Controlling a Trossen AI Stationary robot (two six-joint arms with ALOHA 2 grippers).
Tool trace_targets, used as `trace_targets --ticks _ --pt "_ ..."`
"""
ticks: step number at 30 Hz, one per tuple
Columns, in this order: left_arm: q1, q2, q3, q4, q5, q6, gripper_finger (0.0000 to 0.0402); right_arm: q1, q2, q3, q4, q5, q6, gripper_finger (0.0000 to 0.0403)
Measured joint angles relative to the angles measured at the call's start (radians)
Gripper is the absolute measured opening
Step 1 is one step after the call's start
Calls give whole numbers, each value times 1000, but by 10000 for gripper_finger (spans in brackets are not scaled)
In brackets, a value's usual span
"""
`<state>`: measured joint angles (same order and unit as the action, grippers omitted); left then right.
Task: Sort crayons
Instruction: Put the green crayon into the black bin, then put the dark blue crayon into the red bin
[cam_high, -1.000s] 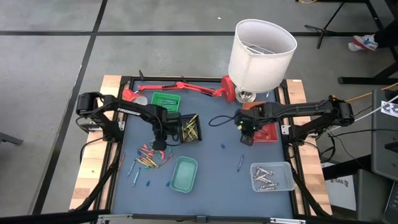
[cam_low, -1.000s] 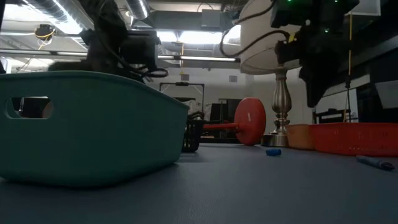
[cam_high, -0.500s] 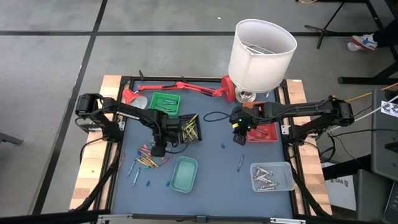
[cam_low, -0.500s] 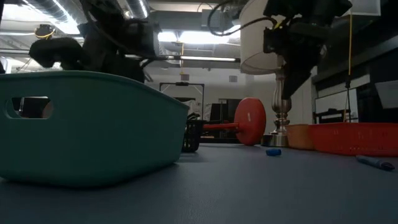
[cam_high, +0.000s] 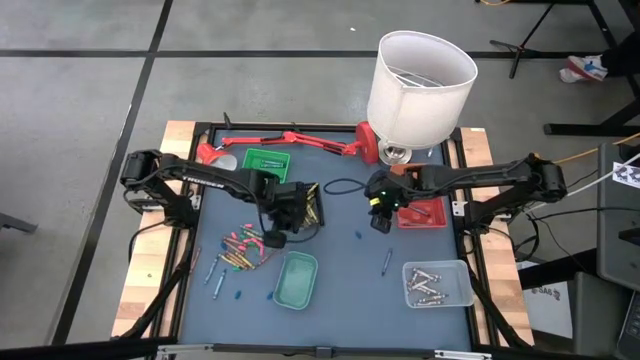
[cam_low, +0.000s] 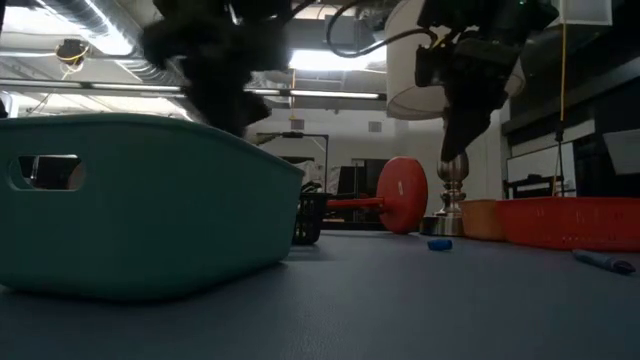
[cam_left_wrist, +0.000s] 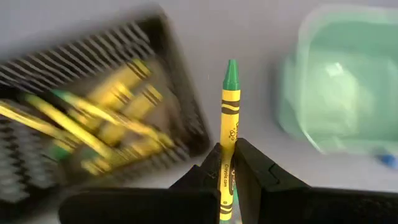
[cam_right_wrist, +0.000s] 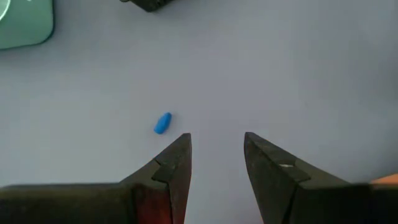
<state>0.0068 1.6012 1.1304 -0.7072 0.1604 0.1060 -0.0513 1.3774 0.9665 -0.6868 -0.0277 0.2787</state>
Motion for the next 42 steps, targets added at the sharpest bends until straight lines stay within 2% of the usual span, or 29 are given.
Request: trace_targets --ticks 6,11,17,25,35,42 --pt "18 6 0 173 -138 -104 9 34 33 0 59 1 -4 146" --pt "41 7 0 188 -205 -174 9 133 34 0 61 0 -25 146" --pt "57 7 0 185 -301 -173 9 258 34 0 60 17 -25 146" --pt "80 7 0 185 -314 -176 14 390 42 0 49 27 -25 146" --pt "94 7 0 197 -317 -184 78 498 125 -1 56 27 -29 146" --pt "93 8 0 196 -316 -185 98 544 199 -1 53 27 -209 146"
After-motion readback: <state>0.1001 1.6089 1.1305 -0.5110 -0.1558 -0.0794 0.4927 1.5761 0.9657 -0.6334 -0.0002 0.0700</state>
